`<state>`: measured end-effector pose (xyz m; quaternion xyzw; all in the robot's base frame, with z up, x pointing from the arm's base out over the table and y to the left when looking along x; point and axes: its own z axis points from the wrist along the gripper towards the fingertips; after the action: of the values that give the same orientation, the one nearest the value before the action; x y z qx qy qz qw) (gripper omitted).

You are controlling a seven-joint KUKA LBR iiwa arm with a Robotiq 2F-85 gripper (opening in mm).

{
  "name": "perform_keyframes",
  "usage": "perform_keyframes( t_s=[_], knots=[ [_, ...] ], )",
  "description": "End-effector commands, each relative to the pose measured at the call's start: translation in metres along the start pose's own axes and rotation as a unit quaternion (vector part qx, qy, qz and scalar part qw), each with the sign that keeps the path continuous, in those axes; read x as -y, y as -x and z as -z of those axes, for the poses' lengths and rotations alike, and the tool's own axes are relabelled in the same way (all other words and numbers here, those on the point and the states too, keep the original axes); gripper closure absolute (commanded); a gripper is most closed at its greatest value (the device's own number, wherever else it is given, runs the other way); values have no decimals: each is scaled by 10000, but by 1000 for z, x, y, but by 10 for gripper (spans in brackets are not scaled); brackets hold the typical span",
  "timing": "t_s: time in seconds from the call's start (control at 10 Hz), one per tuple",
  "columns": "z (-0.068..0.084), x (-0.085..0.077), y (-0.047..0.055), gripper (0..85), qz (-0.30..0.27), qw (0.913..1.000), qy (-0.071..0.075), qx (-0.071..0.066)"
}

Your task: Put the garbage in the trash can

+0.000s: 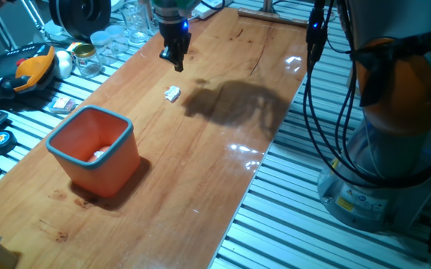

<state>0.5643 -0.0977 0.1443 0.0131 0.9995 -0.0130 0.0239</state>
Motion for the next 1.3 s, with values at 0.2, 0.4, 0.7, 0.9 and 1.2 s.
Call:
perform_keyframes(
  t_s=[0.2,0.4,0.7,0.9,1.2],
  knots=[
    [0,0,0,850,76,10000,-27,19],
    [0,0,0,850,140,9998,-56,158],
    [0,0,0,850,250,9995,27,195],
    [-10,5,7,850,310,9993,49,195],
    [-24,11,15,850,304,9993,141,188]
  ],
)
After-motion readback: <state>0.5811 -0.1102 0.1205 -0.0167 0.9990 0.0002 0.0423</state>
